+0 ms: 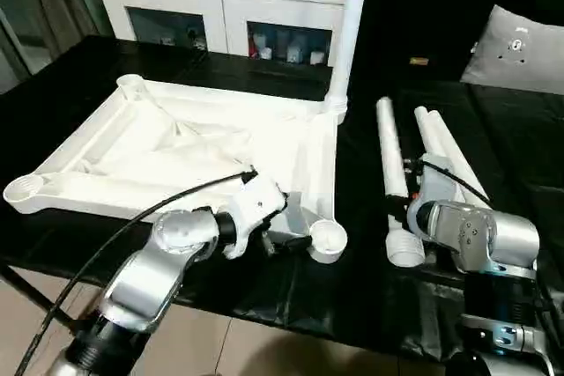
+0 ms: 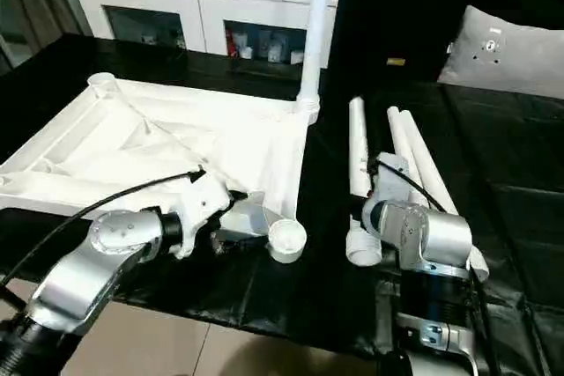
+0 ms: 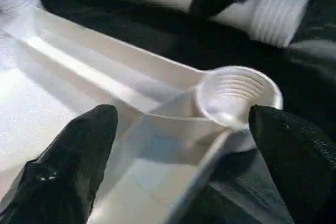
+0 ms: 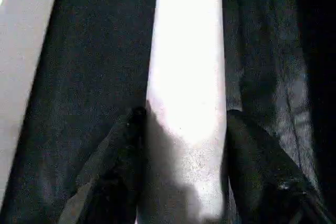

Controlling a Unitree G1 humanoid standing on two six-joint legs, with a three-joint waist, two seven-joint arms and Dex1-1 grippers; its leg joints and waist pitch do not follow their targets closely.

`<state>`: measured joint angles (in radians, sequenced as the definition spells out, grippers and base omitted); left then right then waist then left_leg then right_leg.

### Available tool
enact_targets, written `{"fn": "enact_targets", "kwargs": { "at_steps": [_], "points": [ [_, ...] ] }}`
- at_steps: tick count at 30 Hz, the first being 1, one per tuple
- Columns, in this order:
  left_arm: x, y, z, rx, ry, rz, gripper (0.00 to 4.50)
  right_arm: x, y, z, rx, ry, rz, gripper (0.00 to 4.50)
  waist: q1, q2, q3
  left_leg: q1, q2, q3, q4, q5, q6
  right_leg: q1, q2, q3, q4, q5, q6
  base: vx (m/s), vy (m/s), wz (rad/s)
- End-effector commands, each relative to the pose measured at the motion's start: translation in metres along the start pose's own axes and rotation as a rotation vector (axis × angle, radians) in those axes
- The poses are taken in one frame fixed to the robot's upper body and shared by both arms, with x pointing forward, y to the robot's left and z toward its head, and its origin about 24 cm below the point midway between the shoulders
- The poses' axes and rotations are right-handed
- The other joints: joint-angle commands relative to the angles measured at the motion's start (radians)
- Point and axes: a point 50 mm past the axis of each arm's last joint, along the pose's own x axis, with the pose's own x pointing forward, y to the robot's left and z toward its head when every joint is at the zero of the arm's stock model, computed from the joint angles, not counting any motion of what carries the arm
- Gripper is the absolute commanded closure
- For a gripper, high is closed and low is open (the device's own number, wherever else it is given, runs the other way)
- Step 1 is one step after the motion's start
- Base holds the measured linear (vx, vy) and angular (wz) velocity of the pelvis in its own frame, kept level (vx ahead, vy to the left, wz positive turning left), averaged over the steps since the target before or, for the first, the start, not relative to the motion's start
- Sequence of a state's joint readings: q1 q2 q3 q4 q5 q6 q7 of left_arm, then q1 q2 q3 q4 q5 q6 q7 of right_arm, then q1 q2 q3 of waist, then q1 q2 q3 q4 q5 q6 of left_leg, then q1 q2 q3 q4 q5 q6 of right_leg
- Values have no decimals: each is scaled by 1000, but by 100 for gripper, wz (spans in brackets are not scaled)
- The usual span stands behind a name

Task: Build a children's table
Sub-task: Pick table leg

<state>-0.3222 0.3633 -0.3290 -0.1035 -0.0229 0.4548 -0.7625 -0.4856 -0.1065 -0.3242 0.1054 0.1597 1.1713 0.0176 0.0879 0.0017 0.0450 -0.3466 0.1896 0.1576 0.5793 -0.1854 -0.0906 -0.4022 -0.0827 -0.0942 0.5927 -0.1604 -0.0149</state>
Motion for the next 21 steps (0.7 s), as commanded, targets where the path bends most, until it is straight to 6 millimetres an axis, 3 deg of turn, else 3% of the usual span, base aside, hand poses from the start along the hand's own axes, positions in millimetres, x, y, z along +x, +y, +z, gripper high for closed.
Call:
{"fn": "enact_targets", "kwargs": {
  "at_steps": [1,4,5,8,9,10,13,14,15,16,17,18,20,21],
  "points": [
    [1,3,7,12,-30,26,0,4,-2,-2,61,-56,19,262,0,7,-57,4,21,-5,-73,-258,-41,44,-54,46,-87,-413,-48,0,0,0],
    [2,9,11,-13,-73,89,0,0,2,13,117,-281,110,262,0,6,-61,-2,23,-3,-71,-244,-28,46,-59,46,-85,-386,-61,0,0,0],
    [2,11,14,-20,-87,102,0,-1,2,16,130,-305,123,262,1,11,-62,-2,23,-3,-69,-237,-26,46,-58,46,-83,-367,-66,0,0,0],
    [6,25,25,-40,-174,186,0,-2,-5,27,270,-376,137,263,2,1,-62,-6,19,1,-67,-196,-7,49,-54,47,-77,-322,-90,0,0,0],
    [7,28,27,-36,-182,210,0,-2,-6,29,292,-391,135,263,2,2,-64,-4,21,2,-66,-185,-6,49,-54,47,-76,-308,-95,0,0,0],
    [6,33,33,-67,-214,246,0,-7,-1,36,327,-432,191,263,2,7,-63,-6,22,1,-66,-171,-4,52,-54,49,-68,-272,-105,0,0,0],
    [5,38,43,-121,-284,287,0,-16,8,46,370,-499,302,263,2,4,-66,-8,22,2,-63,-152,8,56,-54,48,-63,-223,-125,0,0,0],
    [4,40,52,-164,-345,299,0,-25,19,53,394,-567,442,263,0,-3,-65,-11,23,3,-63,-144,17,57,-52,47,-64,-215,-129,0,0,0],
    [4,40,53,-168,-351,299,0,-26,20,53,396,-574,457,263,3,0,-66,-11,22,3,-61,-145,30,59,-57,47,-64,-222,-135,0,0,0],
    [3,40,60,-195,-398,290,0,-33,28,56,396,-612,544,263,3,-1,-65,-12,23,4,-61,-141,34,57,-57,47,-66,-229,-134,0,0,0],
    [2,41,72,-254,-474,275,0,-42,36,59,381,-646,652,263,5,8,-64,-8,22,9,-58,-154,38,54,-57,48,-68,-244,-144,0,0,0],
    [2,42,82,-318,-546,253,0,-49,42,60,370,-664,735,263,9,8,-67,-11,24,5,-58,-140,43,57,-57,47,-66,-225,-149,0,0,0],
    [2,44,97,-480,-674,208,0,-58,49,59,357,-671,867,263,12,-9,-66,-15,25,9,-55,-139,58,59,-57,45,-66,-217,-167,0,0,0],
    [3,46,101,-530,-696,205,0,-62,52,59,341,-668,906,263,15,-11,-63,-16,26,8,-57,-141,62,57,-57,43,-70,-258,-159,0,0,0]
  ]
}}
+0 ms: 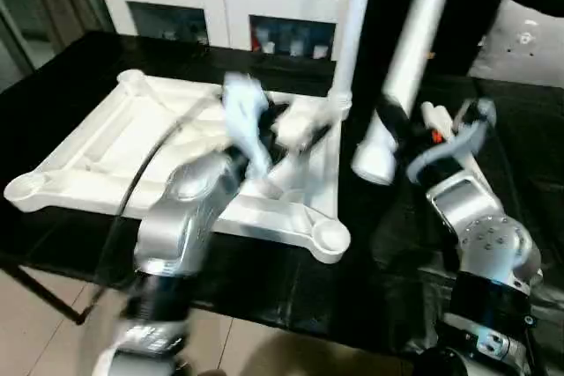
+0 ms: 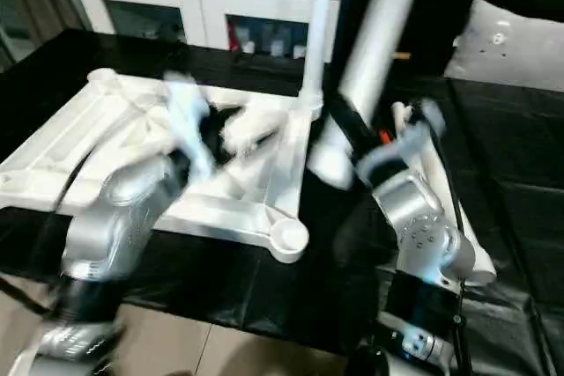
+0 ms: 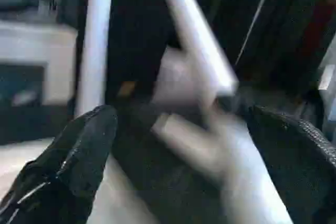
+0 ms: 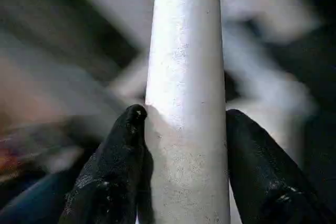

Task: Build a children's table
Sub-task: Pick table leg

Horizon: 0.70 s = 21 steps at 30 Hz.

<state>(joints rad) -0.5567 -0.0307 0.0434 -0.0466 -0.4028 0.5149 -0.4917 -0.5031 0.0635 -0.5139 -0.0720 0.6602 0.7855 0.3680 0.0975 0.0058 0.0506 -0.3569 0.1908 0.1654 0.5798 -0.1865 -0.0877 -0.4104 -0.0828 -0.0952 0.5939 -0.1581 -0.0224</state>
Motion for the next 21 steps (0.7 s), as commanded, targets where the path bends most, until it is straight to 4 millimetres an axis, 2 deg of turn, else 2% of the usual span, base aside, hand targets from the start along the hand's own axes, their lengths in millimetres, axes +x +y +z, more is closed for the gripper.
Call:
{"fn": "enact_targets", "kwargs": {
  "at_steps": [1,3,8,9,10,11,13,16,17,19,20,21],
  "points": [
    [3,-1,13,-109,-56,3,0,-3,17,3,10,19,143,263,12,-17,-68,-4,24,1,-56,-135,59,66,-60,44,-71,-293,-140,0,0,0],
    [6,-6,18,-184,-84,-33,0,-5,28,2,17,50,247,263,14,-10,-66,-7,23,0,-56,-133,58,64,-55,44,-78,-313,-119,0,0,0],
    [14,-18,20,-366,-113,-94,0,-8,36,-2,-6,94,356,263,26,-14,-67,-9,22,1,-56,-120,41,64,-56,43,-84,-337,-85,0,0,0],
    [16,-20,19,-385,-108,-95,0,-8,35,-3,-2,98,354,263,28,-25,-68,-10,22,1,-57,-115,41,64,-57,43,-82,-341,-80,0,0,0],
    [17,-20,19,-395,-103,-94,0,-8,35,-4,0,100,351,263,30,-20,-68,-8,23,-1,-57,-116,38,62,-57,43,-81,-346,-77,0,0,0],
    [17,-22,19,-400,-93,-102,0,-7,36,-7,8,110,350,263,28,-21,-66,-9,22,-1,-58,-123,36,60,-56,43,-85,-361,-66,0,0,0],
    [16,-25,18,-410,-77,-117,0,-6,39,-13,-2,139,358,263,29,-11,-67,-9,23,-3,-59,-127,28,61,-56,42,-87,-367,-51,0,0,0],
    [16,-26,16,-430,-65,-123,0,-7,42,-17,-10,161,387,263,29,-13,-68,-10,22,-4,-59,-120,24,62,-55,42,-86,-346,-46,0,0,0],
    [17,-27,14,-436,-55,-127,0,-9,43,-18,-15,171,405,263,29,-17,-68,-11,22,-4,-59,-116,24,63,-55,42,-86,-335,-46,0,0,0],
    [18,-28,14,-448,-51,-130,0,-10,43,-20,-19,183,417,264,32,-17,-68,-12,24,-4,-59,-108,27,64,-55,43,-84,-326,-42,0,0,0],
    [19,-28,15,-454,-48,-136,0,-10,43,-23,-22,195,419,264,34,-22,-68,-12,23,-3,-59,-104,29,64,-57,43,-82,-326,-41,0,0,0],
    [18,-28,15,-453,-46,-139,0,-10,43,-25,-24,202,419,264,37,-10,-68,-12,23,-4,-58,-107,26,62,-58,44,-83,-331,-42,0,0,0]
  ]
}}
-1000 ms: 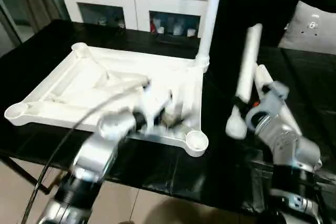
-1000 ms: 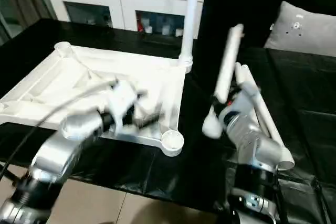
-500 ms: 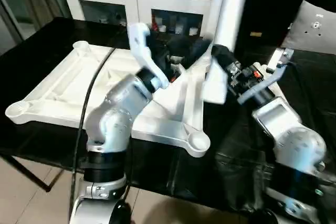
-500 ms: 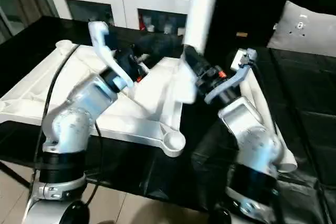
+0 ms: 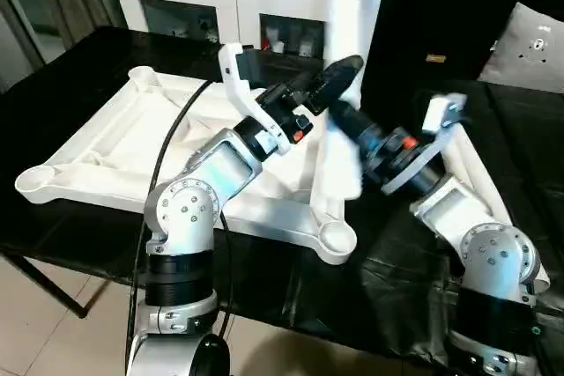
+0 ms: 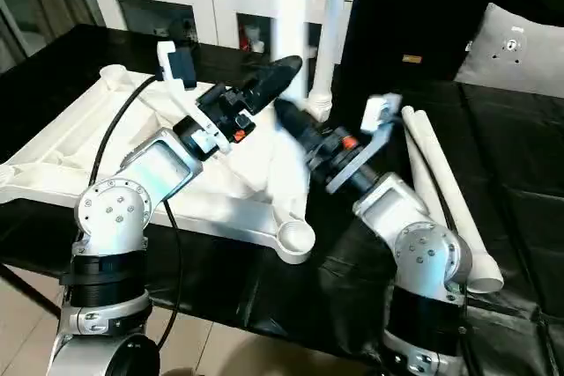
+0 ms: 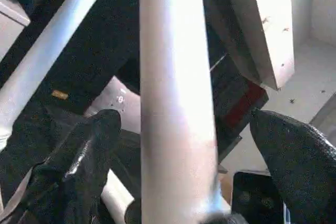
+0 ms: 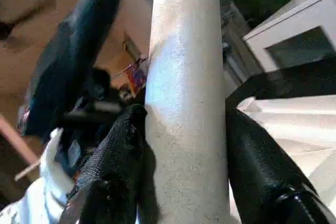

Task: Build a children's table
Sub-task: Pick table leg

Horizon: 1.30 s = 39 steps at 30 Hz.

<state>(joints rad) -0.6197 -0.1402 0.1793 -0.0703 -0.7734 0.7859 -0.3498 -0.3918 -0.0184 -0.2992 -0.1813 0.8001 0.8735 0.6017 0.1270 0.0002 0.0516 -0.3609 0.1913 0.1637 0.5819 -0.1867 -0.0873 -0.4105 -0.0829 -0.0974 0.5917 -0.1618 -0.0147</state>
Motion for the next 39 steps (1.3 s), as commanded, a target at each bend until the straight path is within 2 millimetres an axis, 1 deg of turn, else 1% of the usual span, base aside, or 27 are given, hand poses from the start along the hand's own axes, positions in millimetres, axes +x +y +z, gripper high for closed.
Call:
{"fn": "enact_targets", "kwargs": {
  "at_steps": [1,2,3,4,5,7,8,10,12,13,14,15,16,17,18,19,20,21,25,27,31,32,33,34,35,37,39],
  "points": [
    [7,-8,0,-11,7,-27,0,3,5,0,-33,7,30,264,8,5,-69,-6,23,-3,-61,-115,22,61,-58,45,-83,-333,-51,0,0,0],
    [7,-7,0,-8,9,-20,0,3,5,-1,-36,14,29,264,6,-4,-68,-7,23,-3,-62,-123,20,63,-55,44,-85,-335,-47,0,0,0],
    [7,-7,0,-13,4,-16,0,2,5,-2,-48,26,31,264,9,3,-69,-7,23,-5,-62,-126,16,62,-56,44,-84,-336,-47,0,0,0],
    [8,-7,1,-19,0,-18,0,2,5,-3,-65,39,30,264,9,-1,-69,-6,23,-4,-62,-129,14,63,-55,44,-87,-336,-42,0,0,0],
    [9,-7,2,-11,-1,-22,0,2,4,-3,-90,47,16,264,10,0,-69,-6,23,-4,-62,-130,13,62,-55,44,-87,-337,-40,0,0,0],
    [10,-8,4,31,-12,-26,0,5,-1,-6,-265,103,-74,264,17,3,-69,-7,25,-6,-61,-129,2,61,-58,44,-88,-342,-30,0,0,0],
    [10,-7,5,47,-15,-21,28,6,-2,-7,-305,117,-83,264,17,3,-70,-6,24,-7,-61,-130,-11,62,-56,44,-87,-338,-22,0,0,0],
    [12,-3,6,125,-28,43,36,9,-1,-12,-384,140,-93,264,16,5,-70,-6,23,-8,-62,-136,-7,62,-54,44,-87,-329,-11,0,0,0],
    [15,-1,6,208,-35,103,41,12,1,-16,-421,142,-92,264,15,0,-71,-8,25,-11,-63,-139,0,64,-55,43,-86,-311,-10,0,0,0],
    [17,-1,4,262,-26,128,56,14,2,-21,-441,150,-100,264,15,3,-72,-8,26,-13,-63,-133,1,65,-54,44,-81,-291,-13,0,0,0],
    [17,-1,4,262,-26,128,56,14,2,-21,-441,150,-100,264,15,3,-72,-8,26,-13,-62,-129,2,65,-55,44,-80,-280,-18,0,0,0],
    [17,-2,3,271,-24,130,79,14,2,-22,-442,152,-103,264,15,3,-73,-8,27,-14,-62,-122,5,66,-55,44,-76,-254,-36,0,0,0],
    [17,-2,2,299,-13,133,79,15,2,-25,-444,153,-104,264,13,3,-74,-8,27,-13,-60,-118,6,66,-55,45,-74,-239,-46,0,0,0],
    [17,-1,-3,308,-19,198,78,15,1,-34,-463,169,-124,264,13,14,-73,-8,27,-14,-60,-118,8,65,-54,45,-71,-221,-62,0,0,0],
    [17,-1,-5,312,-23,219,87,14,1,-37,-468,173,-129,264,10,9,-73,-8,30,-13,-60,-120,8,64,-54,46,-72,-211,-65,0,0,0],
    [17,-2,-6,328,-23,236,103,13,1,-38,-473,173,-140,264,12,3,-72,-8,30,-12,-60,-128,9,69,-57,46,-71,-213,-78,0,0,0],
    [17,-2,-7,336,-25,240,117,13,0,-39,-471,166,-148,264,10,3,-72,-9,28,-12,-60,-124,11,70,-56,46,-71,-212,-80,0,0,0],
    [17,-2,-7,338,-32,250,117,13,0,-40,-469,162,-152,264,8,-4,-71,-9,28,-10,-60,-129,17,69,-56,46,-74,-221,-80,0,0,0],
    [17,0,-9,362,-33,269,122,15,-2,-45,-486,173,-155,264,7,5,-68,-8,28,-12,-63,-167,18,66,-57,45,-81,-293,-66,0,0,0],
    [18,0,-10,366,-33,269,122,15,-3,-46,-494,177,-154,264,7,6,-69,-8,28,-12,-62,-173,16,64,-57,45,-83,-296,-61,0,0,0],
    [18,-2,-10,373,-25,263,121,17,-3,-45,-502,167,-159,264,8,5,-70,-8,28,-13,-61,-166,19,65,-56,45,-79,-270,-70,0,0,0],
    [18,-2,-10,374,-24,264,128,17,-3,-45,-503,165,-162,264,8,1,-70,-9,28,-13,-61,-159,22,66,-56,46,-77,-255,-76,0,0,0],
    [18,-2,-10,374,-25,264,144,17,-3,-45,-504,164,-163,264,9,2,-71,-9,28,-13,-60,-152,23,66,-57,46,-74,-244,-83,0,0,0],
    [18,-2,-11,373,-24,266,160,17,-4,-46,-504,165,-164,264,8,-5,-71,-9,28,-12,-59,-146,26,66,-56,46,-74,-239,-84,0,0,0],
    [18,-2,-11,373,-23,267,167,17,-4,-47,-505,165,-164,264,9,-1,-70,-9,28,-12,-60,-144,28,66,-57,47,-73,-238,-90,0,0,0],
    [17,-1,-12,371,-22,273,164,18,-4,-49,-505,167,-163,264,9,-1,-70,-9,28,-11,-60,-147,30,66,-58,47,-75,-253,-87,0,0,0],
    [17,-1,-12,368,-23,276,192,19,-4,-50,-507,169,-156,264,8,-2,-69,-9,28,-11,-60,-150,30,65,-58,47,-76,-262,-86,0,0,0]
  ]
}}
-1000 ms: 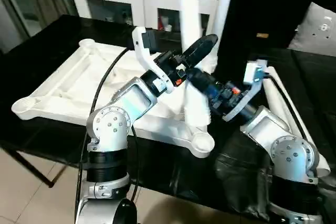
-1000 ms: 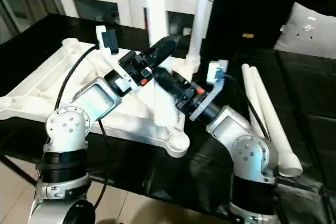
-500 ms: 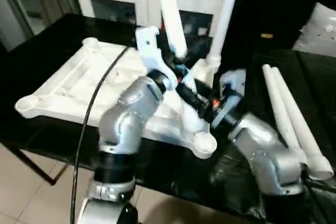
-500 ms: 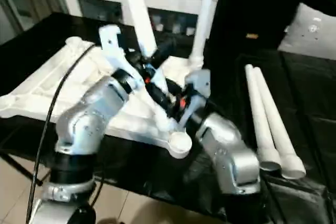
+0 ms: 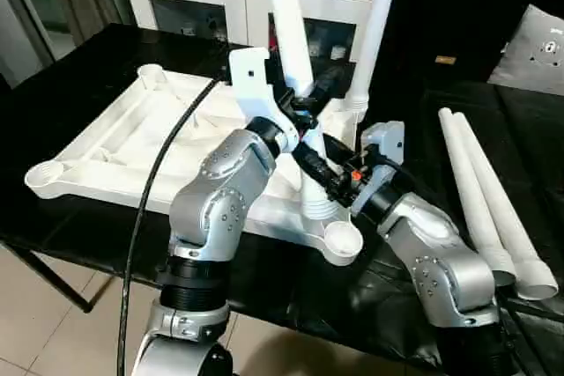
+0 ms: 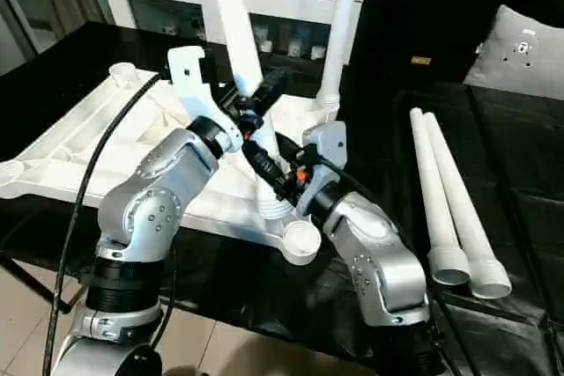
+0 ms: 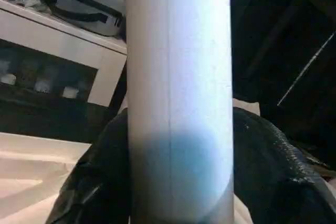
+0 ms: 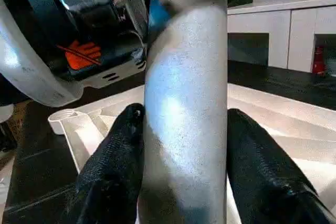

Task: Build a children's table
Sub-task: Pick table leg

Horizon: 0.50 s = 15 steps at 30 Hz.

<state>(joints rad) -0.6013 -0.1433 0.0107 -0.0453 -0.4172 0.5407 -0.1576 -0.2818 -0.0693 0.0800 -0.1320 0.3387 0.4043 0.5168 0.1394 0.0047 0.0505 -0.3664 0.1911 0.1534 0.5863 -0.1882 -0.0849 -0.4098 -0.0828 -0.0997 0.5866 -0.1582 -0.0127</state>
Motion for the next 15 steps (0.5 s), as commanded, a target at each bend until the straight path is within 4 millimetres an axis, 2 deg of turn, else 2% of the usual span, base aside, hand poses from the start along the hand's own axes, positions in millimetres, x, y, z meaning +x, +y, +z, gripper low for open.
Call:
{"fn": "enact_targets", "kwargs": {
  "at_steps": [1,3,5,6,8,15],
  "points": [
    [3,-13,1,11,-4,-40,209,6,5,-1,-15,10,28,264,-4,-6,-68,-3,29,-1,-65,-152,27,64,-58,49,-71,-272,-85,0,0,0],
    [3,-13,1,13,-3,-41,205,6,4,0,-18,9,28,264,-4,-5,-68,-3,29,-1,-65,-154,26,64,-58,49,-72,-272,-81,0,0,0],
    [4,-12,1,19,-3,-40,221,7,3,1,-23,4,26,264,-4,-2,-69,-4,28,-1,-64,-154,25,64,-58,49,-71,-268,-83,0,0,0],
    [5,-11,2,24,-3,-38,250,8,2,2,-29,1,22,264,-4,0,-69,-3,28,-1,-64,-151,25,64,-58,49,-70,-259,-85,0,0,0],
    [6,-10,4,27,-5,-36,250,8,1,4,-34,-3,20,264,-5,1,-70,-4,28,-2,-64,-147,25,65,-56,48,-69,-245,-86,0,0,0],
    [5,-4,2,18,1,-15,268,7,0,-1,-37,40,8,264,-5,-2,-70,-2,27,-1,-62,-142,26,66,-56,50,-67,-233,-96,0,0,0]
  ]
}}
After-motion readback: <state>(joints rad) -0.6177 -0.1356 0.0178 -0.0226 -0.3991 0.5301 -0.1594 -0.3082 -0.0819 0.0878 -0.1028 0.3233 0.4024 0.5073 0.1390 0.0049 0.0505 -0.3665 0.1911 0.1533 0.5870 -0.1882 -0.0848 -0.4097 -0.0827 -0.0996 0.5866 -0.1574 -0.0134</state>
